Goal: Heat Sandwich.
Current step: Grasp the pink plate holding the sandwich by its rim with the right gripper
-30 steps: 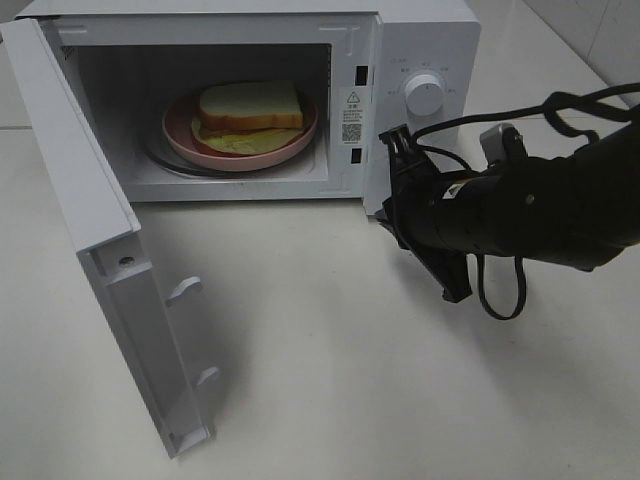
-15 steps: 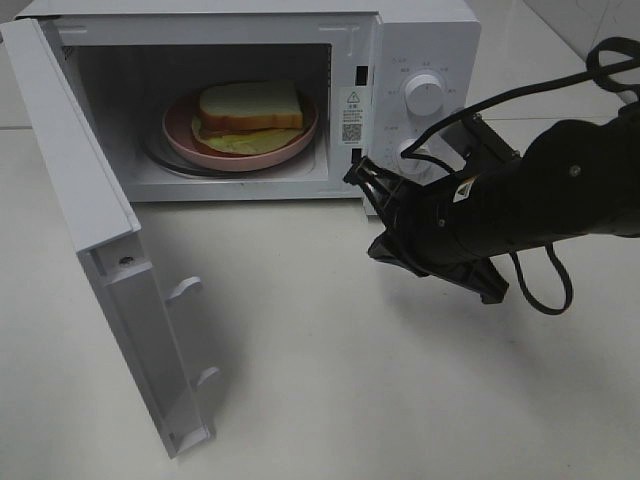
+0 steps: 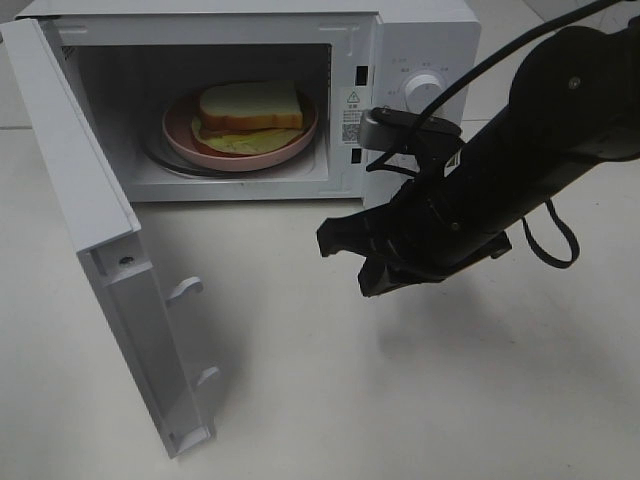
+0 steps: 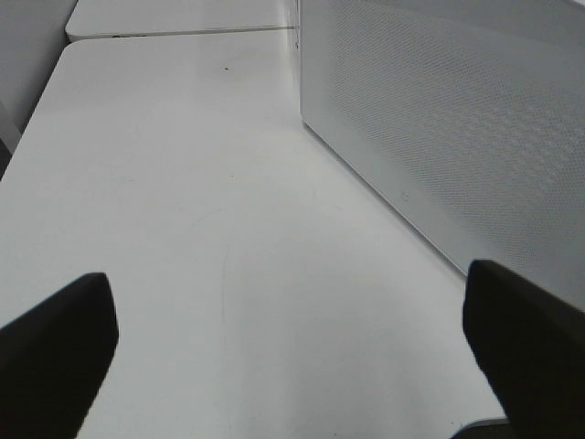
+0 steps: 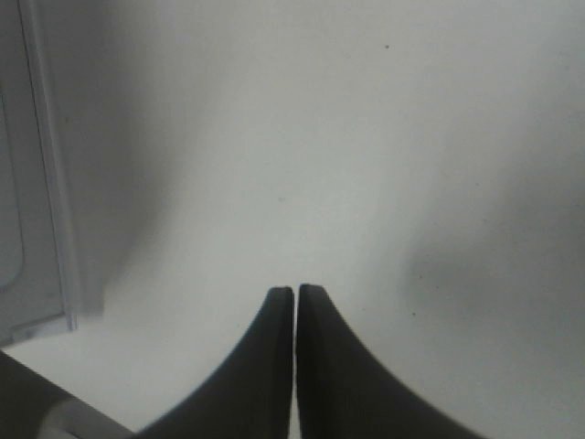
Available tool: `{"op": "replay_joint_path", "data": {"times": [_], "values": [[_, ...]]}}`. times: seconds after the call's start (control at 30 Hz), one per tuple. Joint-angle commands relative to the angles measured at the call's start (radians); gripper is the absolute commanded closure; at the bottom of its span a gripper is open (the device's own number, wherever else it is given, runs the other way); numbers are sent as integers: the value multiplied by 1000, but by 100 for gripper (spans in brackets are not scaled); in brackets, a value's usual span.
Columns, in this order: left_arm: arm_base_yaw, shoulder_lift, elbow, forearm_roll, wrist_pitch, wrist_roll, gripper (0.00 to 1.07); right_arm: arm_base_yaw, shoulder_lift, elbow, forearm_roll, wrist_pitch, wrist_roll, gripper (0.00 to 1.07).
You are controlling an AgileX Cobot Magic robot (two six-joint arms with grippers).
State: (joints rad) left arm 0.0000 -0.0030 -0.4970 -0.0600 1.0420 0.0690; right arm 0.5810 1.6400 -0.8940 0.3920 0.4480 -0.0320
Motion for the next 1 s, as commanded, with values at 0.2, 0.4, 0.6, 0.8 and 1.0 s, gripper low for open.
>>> {"op": "replay_joint_path", "data": {"times": [0.2, 0.4, 0.6, 0.8, 1.0], "values": [[-3, -20, 2, 3, -6, -7, 10, -1, -15, -41, -119, 112, -271, 102], [-3, -20, 2, 3, -6, -7, 10, -1, -25, -88, -183, 180, -462, 99], [-3, -20, 2, 3, -6, -7, 10, -1, -28, -97, -207, 198, -655, 98], [-3, -20, 2, 3, -6, -7, 10, -1, -28, -97, -207, 202, -954, 96], [-3, -20, 2, 3, -6, -7, 10, -1, -28, -97, -209, 211, -1214, 94]]}}
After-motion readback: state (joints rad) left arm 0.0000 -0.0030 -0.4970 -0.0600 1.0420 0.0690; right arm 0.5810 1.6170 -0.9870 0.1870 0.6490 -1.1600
